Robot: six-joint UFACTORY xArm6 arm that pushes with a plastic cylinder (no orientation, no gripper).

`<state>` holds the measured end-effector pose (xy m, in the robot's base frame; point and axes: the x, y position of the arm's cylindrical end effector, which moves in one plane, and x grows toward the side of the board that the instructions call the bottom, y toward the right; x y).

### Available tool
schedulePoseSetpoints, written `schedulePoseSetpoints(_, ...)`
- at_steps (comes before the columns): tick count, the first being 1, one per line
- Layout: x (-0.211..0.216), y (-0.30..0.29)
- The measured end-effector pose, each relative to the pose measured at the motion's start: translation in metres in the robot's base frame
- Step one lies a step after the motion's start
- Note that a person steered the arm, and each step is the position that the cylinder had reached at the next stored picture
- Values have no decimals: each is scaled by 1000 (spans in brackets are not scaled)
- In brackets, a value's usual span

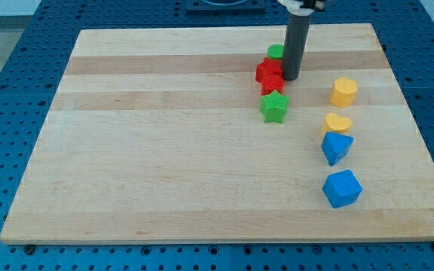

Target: Slide the green circle to the top of the red star

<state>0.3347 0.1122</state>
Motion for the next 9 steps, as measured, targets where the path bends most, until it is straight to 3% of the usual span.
schedulePoseSetpoints(3, -32, 16)
schedulePoseSetpoints(9, -37, 7)
